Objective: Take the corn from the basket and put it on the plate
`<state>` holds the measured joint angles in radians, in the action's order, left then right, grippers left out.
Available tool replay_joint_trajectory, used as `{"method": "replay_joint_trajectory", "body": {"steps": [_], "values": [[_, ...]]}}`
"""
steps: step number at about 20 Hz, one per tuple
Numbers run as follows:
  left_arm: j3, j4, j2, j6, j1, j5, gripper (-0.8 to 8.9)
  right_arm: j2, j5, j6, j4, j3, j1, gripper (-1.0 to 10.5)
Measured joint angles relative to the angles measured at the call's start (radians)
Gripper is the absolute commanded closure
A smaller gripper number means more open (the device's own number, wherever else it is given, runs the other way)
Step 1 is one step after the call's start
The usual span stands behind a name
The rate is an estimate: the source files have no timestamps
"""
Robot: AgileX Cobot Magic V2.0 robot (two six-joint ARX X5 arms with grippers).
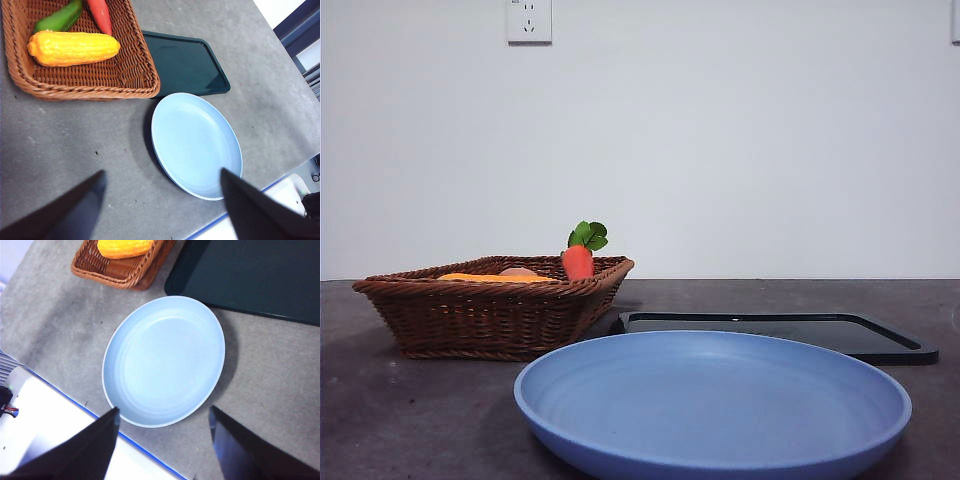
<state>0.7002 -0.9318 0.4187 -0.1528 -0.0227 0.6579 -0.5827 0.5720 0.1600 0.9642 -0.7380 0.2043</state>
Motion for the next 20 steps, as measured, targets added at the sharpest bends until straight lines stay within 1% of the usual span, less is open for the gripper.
{"method": "replay_joint_trajectory", "body": {"steps": [3, 8, 11, 13, 18, 20], "values": [[0.000, 0.000, 0.000, -0.005, 0.000, 0.000, 4.07, -0.067, 0.001, 0.003, -0.032, 0.000, 0.005, 6.3], [0.000, 0.000, 0.000, -0.015, 0.000, 0.001, 4.09, -0.277, -0.001, 0.006, -0.121, 0.000, 0.043, 6.3], [0.000, 0.000, 0.000, -0.018, 0.000, 0.001, 4.09, -0.417, -0.044, 0.009, -0.184, 0.000, 0.075, 6.3], [0.000, 0.000, 0.000, -0.018, 0.000, 0.001, 4.09, -0.515, -0.072, 0.010, -0.234, 0.000, 0.099, 6.6], [0.000, 0.000, 0.000, -0.018, 0.000, 0.001, 4.09, -0.718, -0.081, 0.012, -0.372, 0.000, 0.147, 6.9], [0.000, 0.000, 0.000, -0.018, 0.000, 0.001, 4.09, -0.774, -0.097, 0.012, -0.397, 0.000, 0.157, 6.9]]}}
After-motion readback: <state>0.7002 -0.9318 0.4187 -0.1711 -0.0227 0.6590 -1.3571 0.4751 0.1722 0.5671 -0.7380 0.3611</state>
